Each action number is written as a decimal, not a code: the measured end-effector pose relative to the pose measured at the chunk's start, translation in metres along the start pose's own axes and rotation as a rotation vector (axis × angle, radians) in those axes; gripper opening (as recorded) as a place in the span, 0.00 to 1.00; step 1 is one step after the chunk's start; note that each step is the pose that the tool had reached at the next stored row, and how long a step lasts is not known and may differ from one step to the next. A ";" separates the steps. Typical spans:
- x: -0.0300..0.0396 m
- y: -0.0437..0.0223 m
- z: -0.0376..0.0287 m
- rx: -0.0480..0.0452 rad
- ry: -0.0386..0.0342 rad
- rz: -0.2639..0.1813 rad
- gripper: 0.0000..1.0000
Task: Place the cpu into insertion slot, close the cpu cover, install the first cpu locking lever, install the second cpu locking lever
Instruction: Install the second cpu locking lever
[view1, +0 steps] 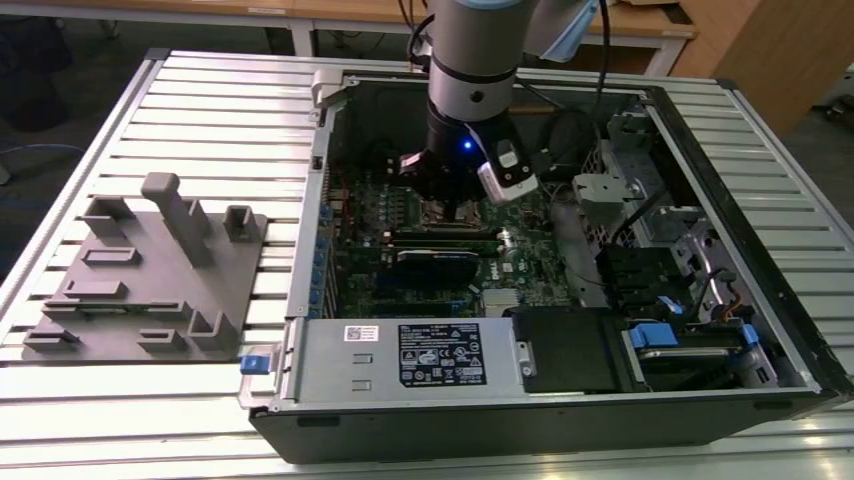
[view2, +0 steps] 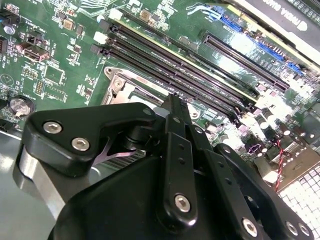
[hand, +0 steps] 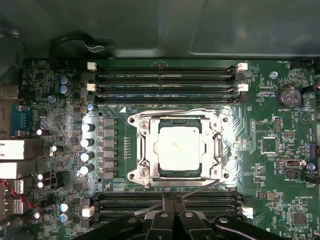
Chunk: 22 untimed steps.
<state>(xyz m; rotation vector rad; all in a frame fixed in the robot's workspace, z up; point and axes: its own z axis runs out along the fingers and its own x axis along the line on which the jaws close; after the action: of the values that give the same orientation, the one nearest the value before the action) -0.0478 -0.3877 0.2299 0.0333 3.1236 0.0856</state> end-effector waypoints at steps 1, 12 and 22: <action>0.0000 0.0000 0.0000 0.0001 0.0001 0.000 0.10; 0.0024 0.0000 0.0003 -0.0001 -0.0002 0.000 0.10; 0.0082 -0.0002 0.0008 -0.0001 -0.0003 0.000 0.10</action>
<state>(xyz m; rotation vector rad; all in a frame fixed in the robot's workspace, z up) -0.0559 -0.3877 0.2289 0.0331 3.1234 0.0858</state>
